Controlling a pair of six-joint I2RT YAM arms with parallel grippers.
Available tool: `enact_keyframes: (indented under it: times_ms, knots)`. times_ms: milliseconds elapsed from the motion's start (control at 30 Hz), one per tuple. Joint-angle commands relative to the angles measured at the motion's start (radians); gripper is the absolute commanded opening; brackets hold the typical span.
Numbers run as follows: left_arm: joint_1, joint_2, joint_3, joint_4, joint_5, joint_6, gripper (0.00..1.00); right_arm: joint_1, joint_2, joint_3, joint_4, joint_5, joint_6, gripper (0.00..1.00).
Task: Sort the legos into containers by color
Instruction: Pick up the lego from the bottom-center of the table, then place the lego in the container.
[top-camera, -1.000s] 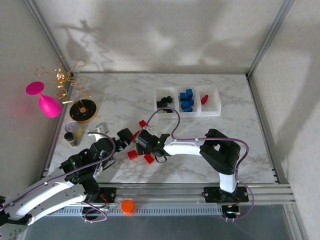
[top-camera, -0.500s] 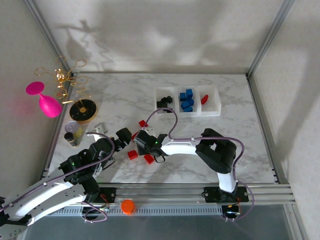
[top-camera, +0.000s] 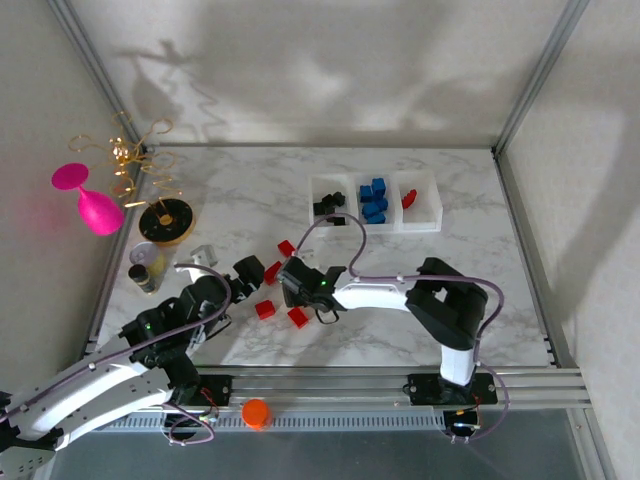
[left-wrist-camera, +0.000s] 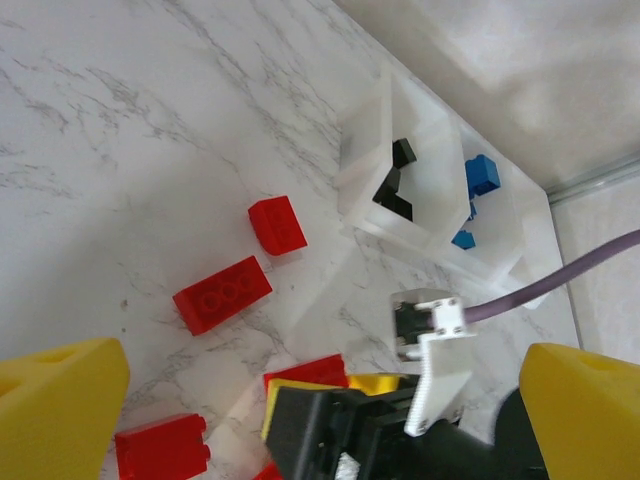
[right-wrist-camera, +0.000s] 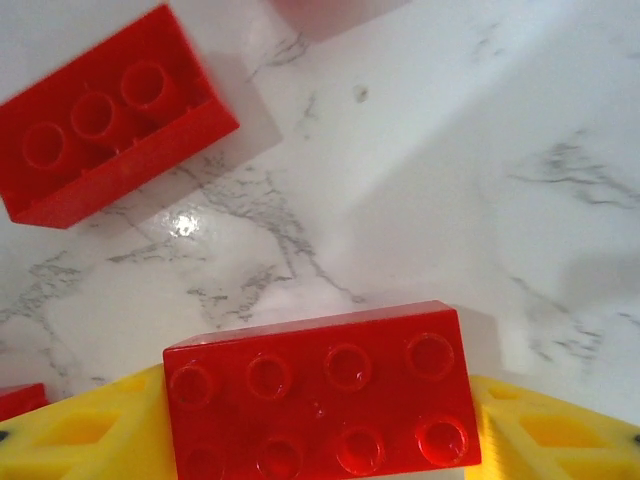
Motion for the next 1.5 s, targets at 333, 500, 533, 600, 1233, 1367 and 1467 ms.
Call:
enact_keyframes:
  times_ms: [333,500,533,600,1233,1367,1467]
  knots:
    - [-0.017,0.240,0.068,0.229,0.178,0.075,1.00,-0.335,-0.380,-0.151,-0.101,0.082,-0.102,0.59]
    - [-0.055,0.347,0.097,0.312,0.190,0.086,1.00,-0.550,-0.424,-0.141,-0.097,0.083,-0.185,0.60]
    - [-0.064,0.370,0.105,0.326,0.189,0.088,1.00,-0.598,-0.417,-0.130,-0.098,0.086,-0.196,0.60]
    - [-0.077,0.408,0.123,0.345,0.185,0.091,1.00,-0.679,-0.405,-0.113,-0.079,0.087,-0.219,0.60]
    - [-0.098,0.549,0.201,0.389,0.185,0.115,1.00,-0.903,0.148,0.422,-0.075,0.058,-0.293,0.63]
    - [-0.098,0.549,0.210,0.369,0.174,0.121,1.00,-0.907,0.226,0.498,-0.088,0.063,-0.296,0.64]
    - [-0.098,0.549,0.213,0.365,0.169,0.123,1.00,-0.907,0.266,0.533,-0.098,0.050,-0.295,0.64]
